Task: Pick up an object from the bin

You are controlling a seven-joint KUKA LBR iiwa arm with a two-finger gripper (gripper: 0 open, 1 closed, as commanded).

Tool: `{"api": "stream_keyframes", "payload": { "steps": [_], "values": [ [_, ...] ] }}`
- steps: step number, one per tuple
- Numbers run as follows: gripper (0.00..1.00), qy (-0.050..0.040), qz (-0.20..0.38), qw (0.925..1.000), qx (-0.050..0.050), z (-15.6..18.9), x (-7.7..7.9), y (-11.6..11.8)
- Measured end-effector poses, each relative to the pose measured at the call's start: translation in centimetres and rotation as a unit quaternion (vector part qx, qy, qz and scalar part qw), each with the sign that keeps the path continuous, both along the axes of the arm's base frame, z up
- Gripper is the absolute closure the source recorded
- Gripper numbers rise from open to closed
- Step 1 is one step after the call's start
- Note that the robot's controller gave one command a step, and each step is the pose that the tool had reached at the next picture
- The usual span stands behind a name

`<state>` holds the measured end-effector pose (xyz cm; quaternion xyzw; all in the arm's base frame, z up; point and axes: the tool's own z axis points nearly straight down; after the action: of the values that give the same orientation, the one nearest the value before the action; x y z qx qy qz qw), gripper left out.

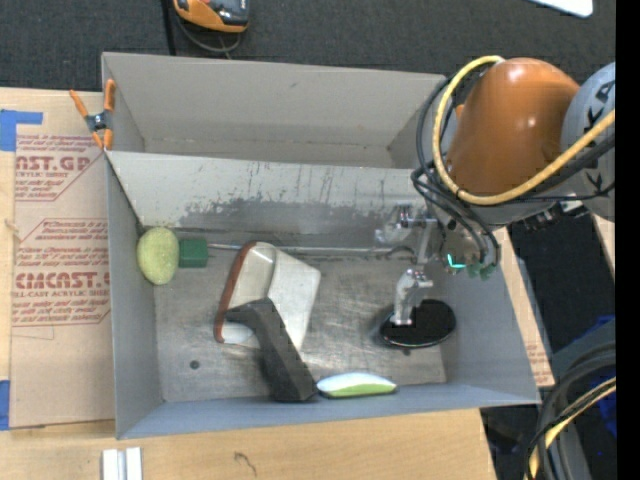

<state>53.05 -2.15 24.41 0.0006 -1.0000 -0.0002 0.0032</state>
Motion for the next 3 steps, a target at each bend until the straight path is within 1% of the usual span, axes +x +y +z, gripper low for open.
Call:
{"api": "stream_keyframes", "payload": {
  "steps": [1,2,3],
  "values": [
    [0.0,-0.0043,0.0,1.0,0.0,0.4,0.2,0.0],
    [0.0,-0.007,0.012,0.9999,0.0,-5.2,-0.8,-2.5],
    [0.0,-0.0033,-0.021,0.9998,0.0,-8.0,-2.6,-9.9]
  ]
}}
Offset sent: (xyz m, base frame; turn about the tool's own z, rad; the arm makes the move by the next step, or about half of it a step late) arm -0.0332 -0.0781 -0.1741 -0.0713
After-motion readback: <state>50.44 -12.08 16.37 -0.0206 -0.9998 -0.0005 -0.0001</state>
